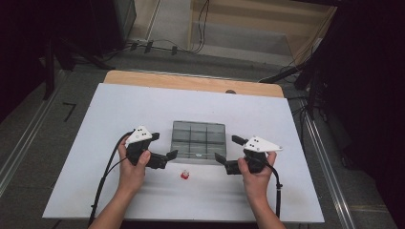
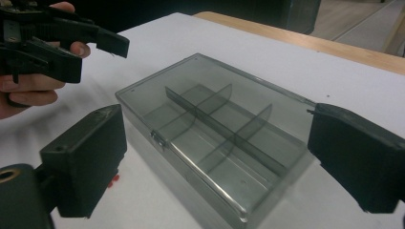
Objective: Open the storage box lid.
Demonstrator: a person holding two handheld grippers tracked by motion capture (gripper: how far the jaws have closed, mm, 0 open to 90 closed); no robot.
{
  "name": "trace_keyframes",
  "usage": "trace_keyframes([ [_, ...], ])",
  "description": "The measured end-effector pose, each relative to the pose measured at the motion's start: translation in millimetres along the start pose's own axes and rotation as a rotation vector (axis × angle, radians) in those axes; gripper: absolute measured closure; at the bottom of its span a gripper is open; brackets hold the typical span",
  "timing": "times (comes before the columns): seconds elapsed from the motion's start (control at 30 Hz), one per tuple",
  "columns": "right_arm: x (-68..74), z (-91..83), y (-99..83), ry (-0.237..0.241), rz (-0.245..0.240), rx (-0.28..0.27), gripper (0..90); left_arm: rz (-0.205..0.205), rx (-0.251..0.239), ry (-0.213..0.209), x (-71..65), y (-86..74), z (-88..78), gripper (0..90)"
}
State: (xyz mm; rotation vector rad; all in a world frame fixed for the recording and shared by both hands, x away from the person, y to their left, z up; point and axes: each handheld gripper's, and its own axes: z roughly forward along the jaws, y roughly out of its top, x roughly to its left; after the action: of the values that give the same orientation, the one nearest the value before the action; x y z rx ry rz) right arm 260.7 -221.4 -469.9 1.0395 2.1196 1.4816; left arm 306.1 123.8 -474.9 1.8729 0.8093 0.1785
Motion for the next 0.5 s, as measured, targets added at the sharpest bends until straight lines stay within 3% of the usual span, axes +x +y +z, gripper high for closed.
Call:
trace_keyframes([
  [0.13,4.7,11.1,5.6,0.005,0.0,0.009,13.2,0.0,0.001,-0.002,0.2,-0.5,1.1,0.0],
  [0.23,9.1,20.4,8.3,0.048,-0.015,0.026,24.4,0.003,0.006,-0.01,-0.3,-1.2,2.1,0.0],
  [0.27,9.1,20.4,8.3,0.048,-0.015,0.026,24.4,0.003,0.006,-0.01,-0.3,-1.2,2.1,0.0],
  [0.3,10.7,25.9,7.2,0.101,-0.023,0.059,28.2,0.005,0.007,-0.012,-1.2,-2.0,2.6,0.0],
  [0.33,11.7,27.8,5.9,0.123,-0.027,0.071,30.2,0.005,0.008,-0.016,-1.9,-2.5,3.2,0.0],
  [0.43,13.9,31.8,3.3,0.159,-0.031,0.089,34.9,0.01,0.015,-0.02,-3.5,-3.4,4.8,0.0],
  [0.47,16.3,35.3,1.7,0.185,-0.03,0.103,44.1,0.015,0.014,-0.023,-4.3,-4.1,6.0,0.0],
  [0.5,16.3,35.3,1.7,0.185,-0.03,0.103,44.1,0.015,0.014,-0.023,-4.3,-4.1,6.0,0.0],
])
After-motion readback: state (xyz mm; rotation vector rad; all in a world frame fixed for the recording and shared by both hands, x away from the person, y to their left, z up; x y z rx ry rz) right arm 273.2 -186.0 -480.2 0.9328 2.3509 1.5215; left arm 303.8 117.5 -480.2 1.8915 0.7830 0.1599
